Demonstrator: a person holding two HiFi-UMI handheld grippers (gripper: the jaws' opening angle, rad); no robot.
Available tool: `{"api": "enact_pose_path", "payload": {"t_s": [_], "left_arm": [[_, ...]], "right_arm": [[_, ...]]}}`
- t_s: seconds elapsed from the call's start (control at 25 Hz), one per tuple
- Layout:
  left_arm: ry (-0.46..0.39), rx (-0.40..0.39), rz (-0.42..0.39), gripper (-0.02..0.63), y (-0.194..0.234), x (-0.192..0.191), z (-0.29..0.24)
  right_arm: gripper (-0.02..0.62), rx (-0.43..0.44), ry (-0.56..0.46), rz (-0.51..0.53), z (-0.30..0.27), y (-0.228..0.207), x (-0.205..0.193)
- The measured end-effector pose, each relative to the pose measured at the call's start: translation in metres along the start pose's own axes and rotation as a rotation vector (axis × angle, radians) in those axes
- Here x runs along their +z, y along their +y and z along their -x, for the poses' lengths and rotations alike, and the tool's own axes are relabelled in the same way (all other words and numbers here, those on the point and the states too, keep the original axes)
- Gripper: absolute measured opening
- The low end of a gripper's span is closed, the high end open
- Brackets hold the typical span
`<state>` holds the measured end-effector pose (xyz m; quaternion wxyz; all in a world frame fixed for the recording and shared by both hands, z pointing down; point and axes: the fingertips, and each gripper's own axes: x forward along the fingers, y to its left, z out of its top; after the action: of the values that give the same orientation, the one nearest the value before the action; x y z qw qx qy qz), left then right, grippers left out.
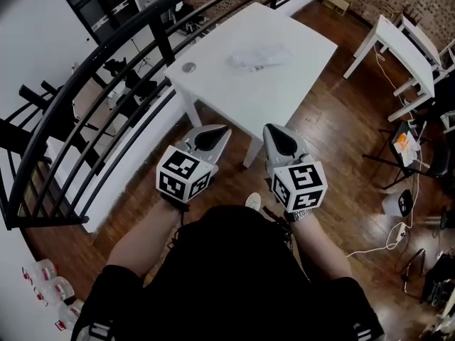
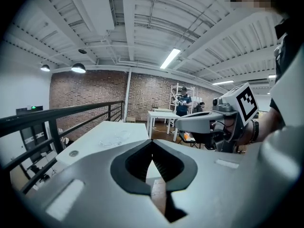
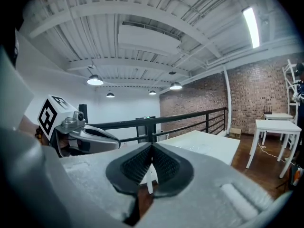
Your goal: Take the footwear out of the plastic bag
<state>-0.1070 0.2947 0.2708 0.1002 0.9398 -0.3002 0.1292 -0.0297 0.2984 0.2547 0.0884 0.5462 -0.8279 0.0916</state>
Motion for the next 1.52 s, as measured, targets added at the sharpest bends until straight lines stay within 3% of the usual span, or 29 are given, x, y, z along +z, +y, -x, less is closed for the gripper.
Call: {"api": "enact_pose_path", "payload": {"t_s": [0.36, 0.8, 1.16, 1.52], "left_arm": [[0.022, 0.086, 0.064, 0.017, 0.011, 0.015, -0.077], [0.051, 0.167, 0.096, 0.017, 0.046, 0.02, -0.105], [0.051, 0.186, 0.15, 0.017, 0.105, 0.012, -0.136], [0.077, 0.191, 0.254, 0.017, 0.2, -0.012, -0.168]], "right_arm": [[-0.009, 0.094, 0.03, -0.005, -0.022, -0.076, -0.001], [-0.009, 0.114, 0.028, -0.032, -0.036, -0.117, -0.001], [-0.009, 0.074, 0.071, -0.011, -0.075, -0.146, -0.001], [-0.009, 0.058, 0.199, 0.033, -0.163, -0.158, -0.006]]}}
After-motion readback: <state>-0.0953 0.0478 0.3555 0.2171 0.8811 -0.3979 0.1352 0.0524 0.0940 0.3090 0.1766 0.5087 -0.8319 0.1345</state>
